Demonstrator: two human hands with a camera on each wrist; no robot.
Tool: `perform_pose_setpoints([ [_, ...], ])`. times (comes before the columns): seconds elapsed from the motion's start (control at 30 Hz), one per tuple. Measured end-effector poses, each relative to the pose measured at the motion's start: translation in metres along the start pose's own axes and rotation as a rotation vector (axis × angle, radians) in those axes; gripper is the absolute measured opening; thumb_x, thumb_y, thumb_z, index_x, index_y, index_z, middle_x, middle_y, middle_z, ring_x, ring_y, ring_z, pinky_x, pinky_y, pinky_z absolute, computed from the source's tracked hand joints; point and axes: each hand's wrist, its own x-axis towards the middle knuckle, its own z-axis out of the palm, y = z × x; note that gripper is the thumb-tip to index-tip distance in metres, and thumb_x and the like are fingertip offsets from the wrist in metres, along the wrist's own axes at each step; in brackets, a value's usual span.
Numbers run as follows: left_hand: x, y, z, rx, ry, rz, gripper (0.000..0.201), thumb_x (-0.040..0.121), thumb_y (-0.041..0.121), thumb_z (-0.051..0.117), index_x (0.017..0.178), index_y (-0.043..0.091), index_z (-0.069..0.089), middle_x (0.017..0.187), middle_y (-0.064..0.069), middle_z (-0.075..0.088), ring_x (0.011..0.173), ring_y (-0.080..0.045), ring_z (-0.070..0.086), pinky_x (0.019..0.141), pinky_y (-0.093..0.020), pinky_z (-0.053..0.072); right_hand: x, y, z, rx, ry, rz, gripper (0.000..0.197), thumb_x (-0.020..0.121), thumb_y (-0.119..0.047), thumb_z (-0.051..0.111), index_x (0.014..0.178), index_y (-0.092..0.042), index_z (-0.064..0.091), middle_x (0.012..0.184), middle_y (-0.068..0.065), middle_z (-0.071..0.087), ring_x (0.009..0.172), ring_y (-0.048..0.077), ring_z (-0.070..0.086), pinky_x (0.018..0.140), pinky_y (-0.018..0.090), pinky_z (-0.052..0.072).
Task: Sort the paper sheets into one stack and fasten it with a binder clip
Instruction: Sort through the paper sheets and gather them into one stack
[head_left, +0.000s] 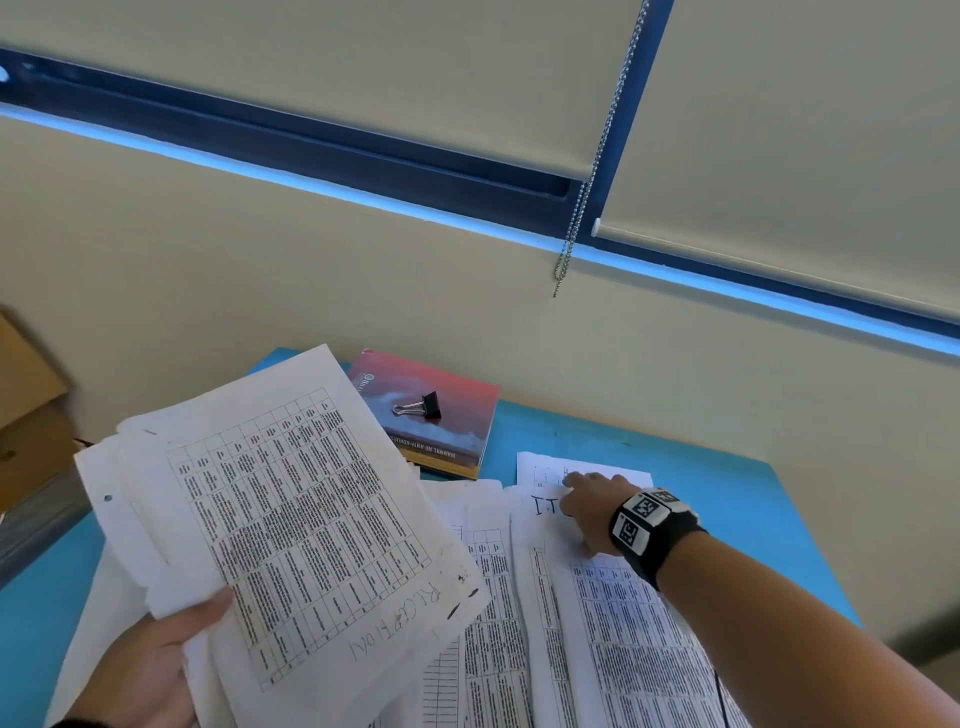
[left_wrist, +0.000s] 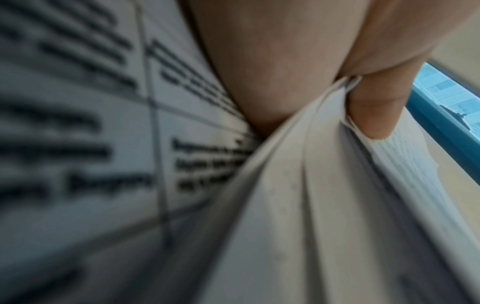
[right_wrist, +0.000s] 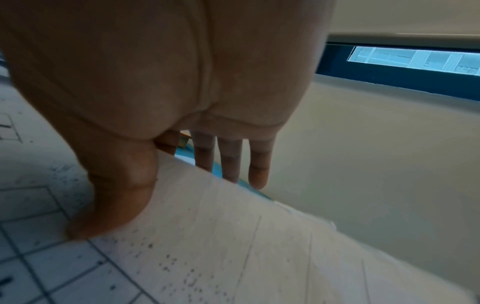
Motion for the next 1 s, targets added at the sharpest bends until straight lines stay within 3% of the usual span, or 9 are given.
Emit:
perform_pose_setpoints([
  [0.1,-0.002,-0.001,0.001,0.005,-0.001,0.007,0.042,0.092,0.004,0.047,0.131,0.014,0.059,0.124,-0.015,0.068,0.106,-0.038,0.067,0.091,-0.062,0.048,-0.003,0.001,0.000,0.019,-0.023,0.008,0.038,0.079,-0.030,0.071,0.115,-0.024,0.060,0.134,0.001,0.044,0.110,0.032,0.056,0.090,0.051,0.049],
  [0.2,-0.004,0.001,0.002,0.004,0.002,-0.003,0.041,0.091,0.004,0.049,0.122,0.025,0.066,0.123,-0.015,0.068,0.108,-0.040,0.066,0.103,-0.065,0.036,-0.005,0.002,-0.003,0.023,-0.038,0.018,0.045,0.078,-0.039,0.074,0.117,-0.023,0.057,0.127,0.002,0.046,0.109,0.031,0.053,0.089,0.048,0.050],
  [0.33,-0.003,0.005,0.003,0.009,0.025,-0.048,0.051,0.080,0.004,0.056,0.130,0.016,0.062,0.125,-0.016,0.067,0.117,-0.042,0.060,0.108,-0.065,0.030,0.002,0.001,-0.012,-0.007,-0.067,0.013,0.064,0.065,-0.054,0.079,0.119,-0.031,0.053,0.123,0.001,0.046,0.105,0.032,0.049,0.087,0.049,0.048],
  [0.47,0.002,0.007,-0.001,0.018,0.067,-0.053,0.041,0.083,0.001,0.056,0.120,0.014,0.068,0.123,-0.015,0.068,0.118,-0.040,0.059,0.107,-0.069,0.027,0.006,-0.001,-0.023,-0.059,-0.113,0.013,0.073,0.067,-0.049,0.082,0.130,-0.030,0.050,0.122,0.002,0.044,0.114,0.033,0.047,0.090,0.049,0.045],
  [0.57,0.006,0.006,-0.005,0.020,0.099,-0.041,0.038,0.085,-0.001,0.056,0.121,0.011,0.065,0.127,-0.016,0.065,0.119,-0.041,0.057,0.110,-0.067,0.025,0.012,-0.002,-0.028,-0.058,-0.150,-0.026,0.071,0.060,-0.052,0.084,0.121,-0.032,0.054,0.112,-0.003,0.041,0.109,0.030,0.050,0.089,0.051,0.049],
  [0.7,0.008,0.005,-0.005,0.003,0.108,-0.026,0.050,0.079,0.002,0.059,0.128,0.011,0.060,0.127,-0.015,0.066,0.120,-0.041,0.057,0.110,-0.069,0.023,0.015,0.003,-0.031,-0.020,-0.171,-0.068,0.055,0.058,-0.047,0.088,0.095,-0.025,0.054,0.111,0.000,0.044,0.094,0.025,0.057,0.084,0.044,0.052],
  [0.9,0.004,0.004,-0.001,-0.034,0.041,-0.024,0.051,0.078,0.003,0.058,0.127,0.018,0.063,0.123,-0.015,0.068,0.119,-0.040,0.059,0.109,-0.067,0.027,0.015,0.009,-0.018,0.028,-0.129,-0.048,0.051,0.064,-0.046,0.085,0.094,-0.014,0.060,0.107,0.000,0.043,0.090,0.027,0.060,0.082,0.046,0.053],
  [1.0,0.002,0.001,0.001,-0.041,0.047,-0.025,0.067,0.067,0.006,0.067,0.133,0.006,0.055,0.125,-0.017,0.066,0.119,-0.041,0.059,0.108,-0.068,0.027,0.010,0.013,-0.012,0.061,-0.101,-0.036,0.049,0.068,-0.048,0.082,0.093,-0.012,0.060,0.108,0.002,0.051,0.093,0.026,0.059,0.080,0.041,0.051],
])
